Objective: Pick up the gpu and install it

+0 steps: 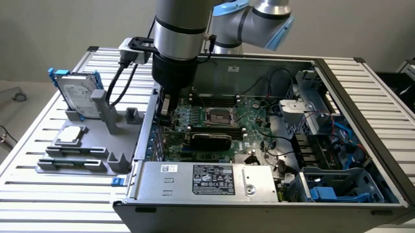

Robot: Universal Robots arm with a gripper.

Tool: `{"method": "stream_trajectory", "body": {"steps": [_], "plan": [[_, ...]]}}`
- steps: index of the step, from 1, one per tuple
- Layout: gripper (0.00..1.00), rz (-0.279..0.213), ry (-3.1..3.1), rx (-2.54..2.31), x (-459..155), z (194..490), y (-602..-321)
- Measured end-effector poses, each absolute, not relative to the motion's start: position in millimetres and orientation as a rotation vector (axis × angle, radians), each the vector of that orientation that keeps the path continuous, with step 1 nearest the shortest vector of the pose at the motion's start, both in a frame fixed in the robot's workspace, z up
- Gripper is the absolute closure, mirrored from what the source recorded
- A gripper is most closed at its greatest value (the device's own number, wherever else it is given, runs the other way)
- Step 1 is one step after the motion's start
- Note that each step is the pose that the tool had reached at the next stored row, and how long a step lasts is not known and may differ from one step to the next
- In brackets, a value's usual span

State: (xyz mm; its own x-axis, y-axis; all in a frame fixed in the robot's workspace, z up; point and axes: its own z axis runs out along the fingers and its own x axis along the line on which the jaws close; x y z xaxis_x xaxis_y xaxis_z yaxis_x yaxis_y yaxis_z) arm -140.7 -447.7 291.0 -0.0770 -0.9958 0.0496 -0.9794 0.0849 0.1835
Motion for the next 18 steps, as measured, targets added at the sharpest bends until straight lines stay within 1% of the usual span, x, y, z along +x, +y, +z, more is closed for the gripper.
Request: {"method": "stream_trajectory", "body": {"steps": [18], "plan": [[0.89, -0.141, -2.179, 2.005, -140.6, 293.7, -447.4]]}}
